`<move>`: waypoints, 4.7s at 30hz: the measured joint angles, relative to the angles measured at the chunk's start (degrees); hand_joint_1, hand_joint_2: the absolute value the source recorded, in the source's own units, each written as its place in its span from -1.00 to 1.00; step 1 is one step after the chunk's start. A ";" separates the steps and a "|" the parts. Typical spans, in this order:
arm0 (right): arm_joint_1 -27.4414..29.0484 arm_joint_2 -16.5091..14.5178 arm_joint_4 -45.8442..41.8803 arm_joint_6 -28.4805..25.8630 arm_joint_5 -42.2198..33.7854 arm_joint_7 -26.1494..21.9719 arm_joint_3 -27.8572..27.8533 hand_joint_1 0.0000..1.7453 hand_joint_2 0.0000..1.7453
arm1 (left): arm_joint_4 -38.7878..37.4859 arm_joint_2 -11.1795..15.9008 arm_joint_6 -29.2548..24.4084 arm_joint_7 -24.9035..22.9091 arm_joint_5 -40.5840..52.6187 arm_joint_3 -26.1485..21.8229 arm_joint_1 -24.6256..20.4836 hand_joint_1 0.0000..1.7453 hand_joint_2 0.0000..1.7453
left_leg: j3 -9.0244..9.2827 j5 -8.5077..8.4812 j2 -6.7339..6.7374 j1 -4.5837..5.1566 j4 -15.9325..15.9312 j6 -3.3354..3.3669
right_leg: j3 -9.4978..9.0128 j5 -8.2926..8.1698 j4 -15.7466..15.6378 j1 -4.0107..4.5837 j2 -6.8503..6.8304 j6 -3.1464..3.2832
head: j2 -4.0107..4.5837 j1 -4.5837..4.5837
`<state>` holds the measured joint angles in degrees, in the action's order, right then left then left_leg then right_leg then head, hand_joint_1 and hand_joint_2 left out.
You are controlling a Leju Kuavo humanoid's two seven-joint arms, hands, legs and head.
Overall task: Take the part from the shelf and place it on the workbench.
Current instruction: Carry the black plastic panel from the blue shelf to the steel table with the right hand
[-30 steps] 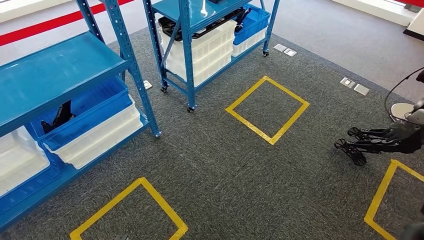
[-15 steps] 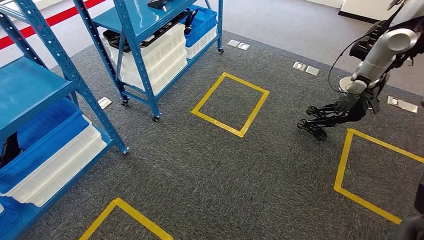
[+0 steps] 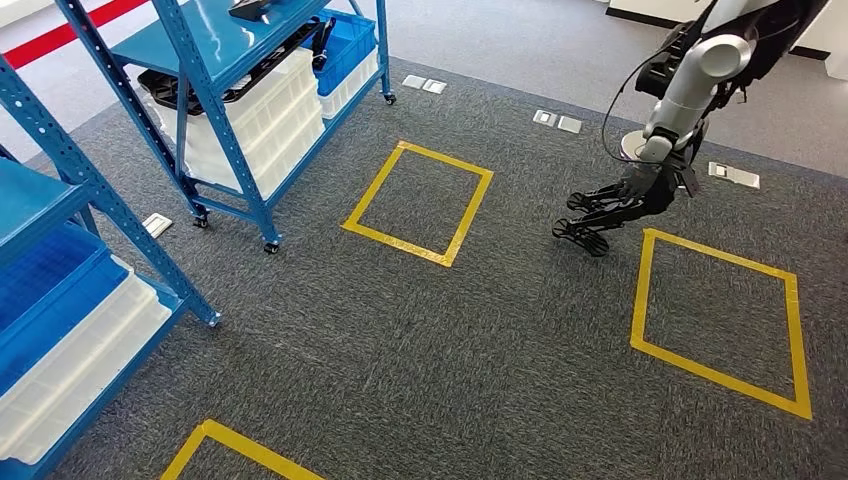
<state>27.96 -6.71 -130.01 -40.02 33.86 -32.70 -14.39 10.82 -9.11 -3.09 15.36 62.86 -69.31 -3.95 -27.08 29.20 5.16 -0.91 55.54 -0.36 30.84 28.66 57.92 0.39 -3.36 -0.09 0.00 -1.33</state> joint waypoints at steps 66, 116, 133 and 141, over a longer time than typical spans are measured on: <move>-3.62 -1.02 5.86 0.00 -5.08 -0.60 1.13 1.00 1.00 | 0.66 2.69 -2.55 3.28 -0.75 -1.83 -0.27 -1.00 1.00 | 2.71 0.53 1.42 -0.30 -2.31 -1.77 | -2.03 -0.66 -2.94 -1.88 0.46 -1.25 | 0.00 -1.00; -7.04 -1.17 7.73 0.02 -8.06 -1.91 1.29 1.00 1.00 | 1.00 3.20 -2.25 5.30 -1.13 -2.21 -0.57 -1.00 1.00 | -1.93 -3.44 -6.85 3.10 -2.75 3.26 | 2.30 5.26 5.62 -0.84 5.73 -0.74 | 0.00 -2.07; -8.09 -0.86 8.44 0.02 -7.35 -0.93 1.18 1.00 1.00 | 0.81 3.26 -2.32 3.90 -0.94 -2.23 -0.93 -1.00 1.00 | -5.70 9.72 -4.43 1.18 15.05 -0.35 | 1.17 -1.55 -1.30 -2.29 4.02 -0.71 | 0.00 -2.52; -8.43 -0.83 8.45 0.03 -7.21 -0.91 1.28 1.00 1.00 | 0.77 3.57 -2.31 4.04 -0.83 -2.26 -0.86 -1.00 1.00 | -1.62 -1.41 -11.14 3.52 -0.47 4.41 | 0.77 -1.77 -1.87 -2.07 9.33 -0.77 | 0.00 -3.11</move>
<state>19.53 -7.54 -121.56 -39.99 26.65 -33.61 -13.10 11.59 -5.54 -5.39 19.40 62.03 -71.57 -4.82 -28.70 27.79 -5.99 2.61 55.07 4.04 31.61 26.90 56.05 -1.68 5.97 -0.86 0.00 -4.44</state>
